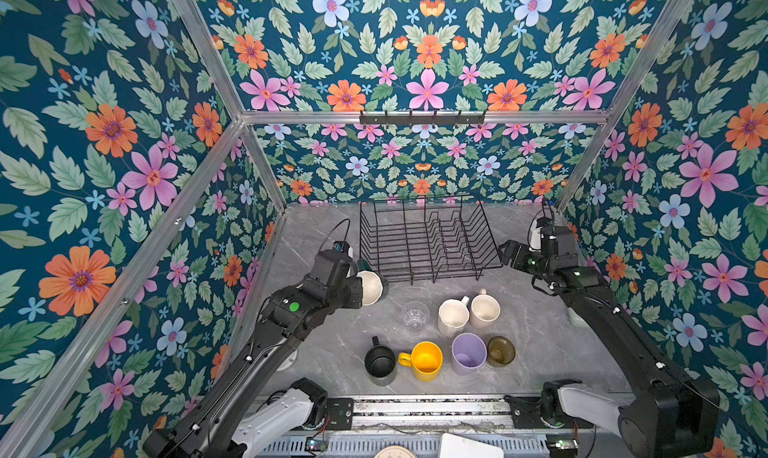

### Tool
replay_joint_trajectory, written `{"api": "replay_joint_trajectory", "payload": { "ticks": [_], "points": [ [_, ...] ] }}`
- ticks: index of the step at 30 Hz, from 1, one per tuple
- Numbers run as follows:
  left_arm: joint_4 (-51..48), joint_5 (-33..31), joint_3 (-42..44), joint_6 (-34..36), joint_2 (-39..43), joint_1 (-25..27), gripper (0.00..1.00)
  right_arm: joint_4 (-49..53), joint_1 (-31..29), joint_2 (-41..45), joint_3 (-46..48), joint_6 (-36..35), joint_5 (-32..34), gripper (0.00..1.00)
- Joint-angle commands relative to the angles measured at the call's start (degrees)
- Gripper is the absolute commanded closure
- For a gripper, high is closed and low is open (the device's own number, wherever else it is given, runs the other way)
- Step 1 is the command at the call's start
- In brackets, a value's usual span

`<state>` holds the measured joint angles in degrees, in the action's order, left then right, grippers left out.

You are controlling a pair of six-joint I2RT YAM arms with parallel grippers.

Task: Load the cups into the dish rack
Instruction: 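Carry the green mug over the rack while the right gripper approaches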

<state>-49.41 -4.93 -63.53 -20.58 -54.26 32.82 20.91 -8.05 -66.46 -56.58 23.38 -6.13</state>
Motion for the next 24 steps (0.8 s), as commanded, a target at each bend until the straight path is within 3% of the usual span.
{"api": "replay_joint_trajectory", "payload": {
  "ticks": [1,6,11,19,24],
  "points": [
    [7.4,-2.7,-1.6,4.0,2.0,-0.1,1.00,-3.7,0.0,1.7,-0.2,-0.1,-6.9,0.06],
    [21.4,0.6,0.4,6.1,2.3,-0.4,1.00,-7.5,0.0,3.6,-1.1,0.8,-16.1,0.05],
    [34.0,12.8,2.0,5.9,-3.8,-3.7,1.00,-12.9,-0.1,4.3,-2.3,2.8,-28.8,0.05],
    [67.1,46.0,14.7,-1.7,-4.9,-15.0,1.00,-26.0,0.0,2.7,-1.0,10.8,-52.3,0.05],
    [77.3,57.8,16.0,-6.2,-7.9,-15.9,1.00,-36.0,-0.9,1.5,1.8,15.0,-60.9,0.05]
  ]
}}
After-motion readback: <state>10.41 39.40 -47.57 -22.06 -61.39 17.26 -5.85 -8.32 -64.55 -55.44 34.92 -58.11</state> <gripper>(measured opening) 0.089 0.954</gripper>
